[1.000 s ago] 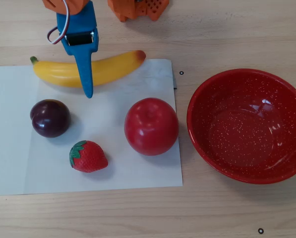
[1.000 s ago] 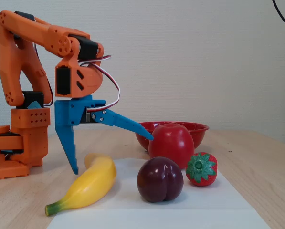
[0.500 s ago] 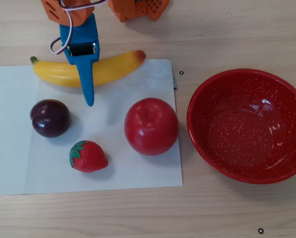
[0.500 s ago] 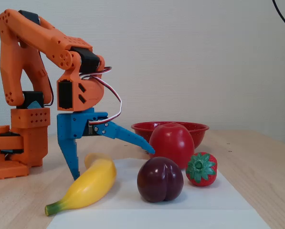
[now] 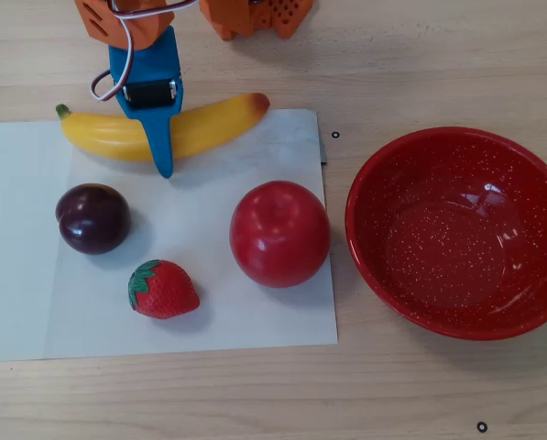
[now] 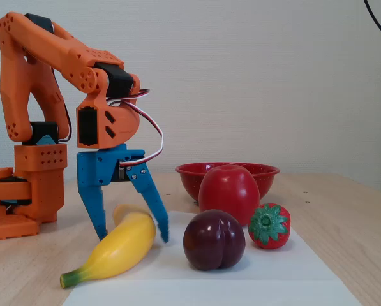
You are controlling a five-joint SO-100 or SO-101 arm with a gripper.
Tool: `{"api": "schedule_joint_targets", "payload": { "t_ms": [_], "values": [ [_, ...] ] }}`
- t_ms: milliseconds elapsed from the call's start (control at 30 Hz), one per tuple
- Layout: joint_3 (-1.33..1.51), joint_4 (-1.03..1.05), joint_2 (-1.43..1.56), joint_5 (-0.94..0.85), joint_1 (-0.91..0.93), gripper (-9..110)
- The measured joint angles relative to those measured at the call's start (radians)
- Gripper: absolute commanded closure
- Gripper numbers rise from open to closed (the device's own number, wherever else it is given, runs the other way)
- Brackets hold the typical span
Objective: Grasp the banana and put it in the red bowl
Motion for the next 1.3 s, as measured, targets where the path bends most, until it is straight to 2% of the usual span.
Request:
{"api": "schedule_joint_targets", "payload": {
  "t_ms": [367, 600, 900, 1300],
  "values": [
    [0.0, -0.025, 0.003, 0.003, 0.009, 101],
    [-0.057, 0.149, 0.017, -0.075, 0.008, 101],
    [-0.359, 0.417, 0.017, -0.204, 0.048, 101],
    [-0.762, 0.713, 0.017, -0.359, 0.199, 101]
  ]
}}
